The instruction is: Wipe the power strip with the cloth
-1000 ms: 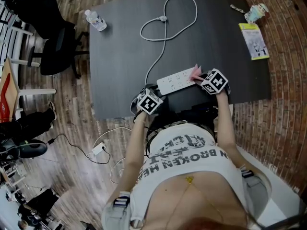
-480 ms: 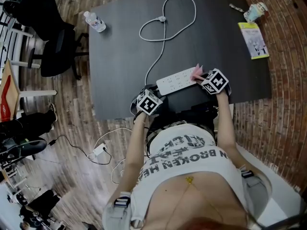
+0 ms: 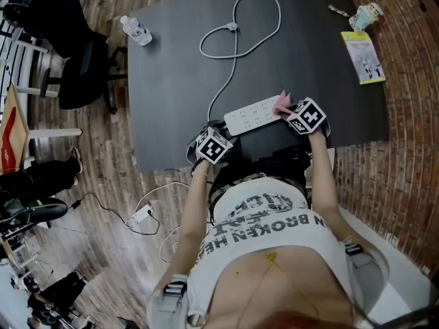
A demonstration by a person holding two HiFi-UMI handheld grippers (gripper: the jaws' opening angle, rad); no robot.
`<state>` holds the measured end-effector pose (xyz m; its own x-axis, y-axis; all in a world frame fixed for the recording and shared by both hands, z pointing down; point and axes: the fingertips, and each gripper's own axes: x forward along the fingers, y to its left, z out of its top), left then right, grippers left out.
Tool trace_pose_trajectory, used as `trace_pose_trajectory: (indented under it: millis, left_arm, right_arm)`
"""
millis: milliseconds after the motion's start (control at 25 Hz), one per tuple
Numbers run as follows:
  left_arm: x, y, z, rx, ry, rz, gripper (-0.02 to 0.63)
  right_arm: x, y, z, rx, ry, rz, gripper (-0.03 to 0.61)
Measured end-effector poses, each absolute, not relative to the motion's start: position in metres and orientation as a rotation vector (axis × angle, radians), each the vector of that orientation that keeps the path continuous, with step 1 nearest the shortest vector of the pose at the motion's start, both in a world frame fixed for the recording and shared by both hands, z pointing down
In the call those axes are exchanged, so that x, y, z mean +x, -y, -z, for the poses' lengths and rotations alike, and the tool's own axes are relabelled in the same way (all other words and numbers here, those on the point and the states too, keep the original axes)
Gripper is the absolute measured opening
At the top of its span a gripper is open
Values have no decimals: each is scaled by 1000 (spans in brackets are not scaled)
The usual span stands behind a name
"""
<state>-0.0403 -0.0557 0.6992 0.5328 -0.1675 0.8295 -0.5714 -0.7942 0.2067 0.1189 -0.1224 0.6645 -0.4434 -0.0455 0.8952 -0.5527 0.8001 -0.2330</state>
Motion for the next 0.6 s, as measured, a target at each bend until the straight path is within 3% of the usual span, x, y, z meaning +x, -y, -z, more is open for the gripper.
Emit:
trace_pose_trajectory:
  millis: [600]
  left_arm:
    - [-41,54,-703,2310,622,-1194,261]
  right_arm:
    - [120,118,-665,456,1970,-555,17]
